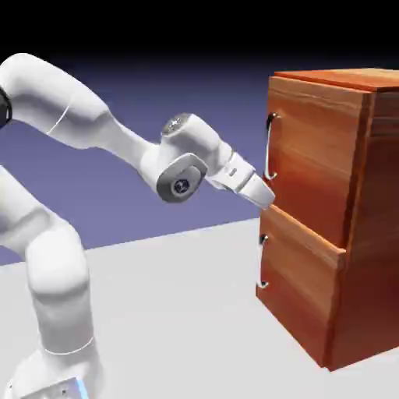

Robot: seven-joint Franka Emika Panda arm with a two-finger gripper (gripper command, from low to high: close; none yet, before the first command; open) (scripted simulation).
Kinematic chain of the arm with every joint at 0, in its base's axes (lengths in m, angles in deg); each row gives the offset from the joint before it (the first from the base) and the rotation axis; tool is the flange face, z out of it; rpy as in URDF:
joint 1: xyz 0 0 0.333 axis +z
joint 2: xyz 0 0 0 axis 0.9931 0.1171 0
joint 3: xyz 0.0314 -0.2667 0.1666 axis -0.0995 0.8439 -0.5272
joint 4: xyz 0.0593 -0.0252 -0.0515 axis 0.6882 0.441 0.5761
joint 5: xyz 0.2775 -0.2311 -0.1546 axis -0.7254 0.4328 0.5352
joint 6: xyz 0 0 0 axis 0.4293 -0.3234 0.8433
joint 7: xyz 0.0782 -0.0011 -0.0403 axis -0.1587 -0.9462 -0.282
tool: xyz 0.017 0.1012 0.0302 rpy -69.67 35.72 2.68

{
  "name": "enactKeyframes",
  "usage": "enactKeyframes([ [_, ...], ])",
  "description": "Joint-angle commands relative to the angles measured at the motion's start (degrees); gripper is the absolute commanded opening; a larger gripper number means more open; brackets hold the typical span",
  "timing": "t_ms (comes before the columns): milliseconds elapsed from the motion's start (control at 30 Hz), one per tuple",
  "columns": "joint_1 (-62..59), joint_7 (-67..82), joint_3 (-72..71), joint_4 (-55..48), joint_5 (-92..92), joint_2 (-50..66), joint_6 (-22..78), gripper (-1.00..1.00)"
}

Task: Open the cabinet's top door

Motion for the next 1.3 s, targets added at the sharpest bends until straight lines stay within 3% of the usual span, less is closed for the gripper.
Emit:
enactKeyframes([
  [0,-1.0,1.3,-1.1,-0.2,-2.5,-0.8,0.4,0.0],
  [1267,-39.6,51.8,-43.5,-7.4,-97.2,-32.6,14.9,0.0],
])
